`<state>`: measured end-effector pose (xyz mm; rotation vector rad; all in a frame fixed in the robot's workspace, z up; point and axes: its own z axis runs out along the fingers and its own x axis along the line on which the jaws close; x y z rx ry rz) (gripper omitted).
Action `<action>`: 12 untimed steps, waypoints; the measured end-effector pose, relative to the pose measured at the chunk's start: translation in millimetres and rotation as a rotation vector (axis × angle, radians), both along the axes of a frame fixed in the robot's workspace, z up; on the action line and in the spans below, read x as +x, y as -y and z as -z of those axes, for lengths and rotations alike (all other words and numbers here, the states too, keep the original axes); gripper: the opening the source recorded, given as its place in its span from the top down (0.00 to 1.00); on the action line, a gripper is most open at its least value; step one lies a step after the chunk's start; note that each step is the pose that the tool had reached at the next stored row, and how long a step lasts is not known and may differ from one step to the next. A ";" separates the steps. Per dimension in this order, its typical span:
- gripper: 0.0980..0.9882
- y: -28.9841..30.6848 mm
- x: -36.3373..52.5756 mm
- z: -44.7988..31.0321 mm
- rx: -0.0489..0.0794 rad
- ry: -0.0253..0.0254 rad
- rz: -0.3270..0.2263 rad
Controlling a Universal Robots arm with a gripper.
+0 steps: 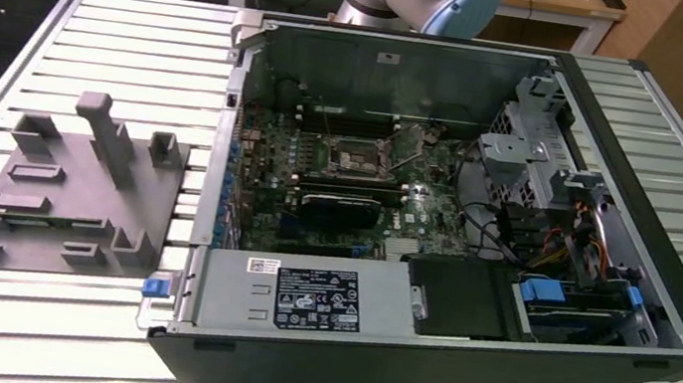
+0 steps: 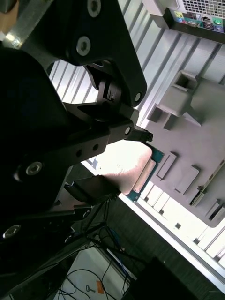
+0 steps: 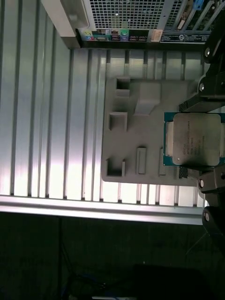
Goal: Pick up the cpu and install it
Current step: 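Pick up the cpu and move it towards the insertion slot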
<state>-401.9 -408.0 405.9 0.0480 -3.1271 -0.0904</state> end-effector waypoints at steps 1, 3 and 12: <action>0.50 0.0 1.8 0.0 0.000 -0.0002 0.000; 0.50 0.0 6.0 0.0 0.000 -0.0005 0.000; 0.50 0.0 25.7 -0.1 0.000 -0.0016 0.000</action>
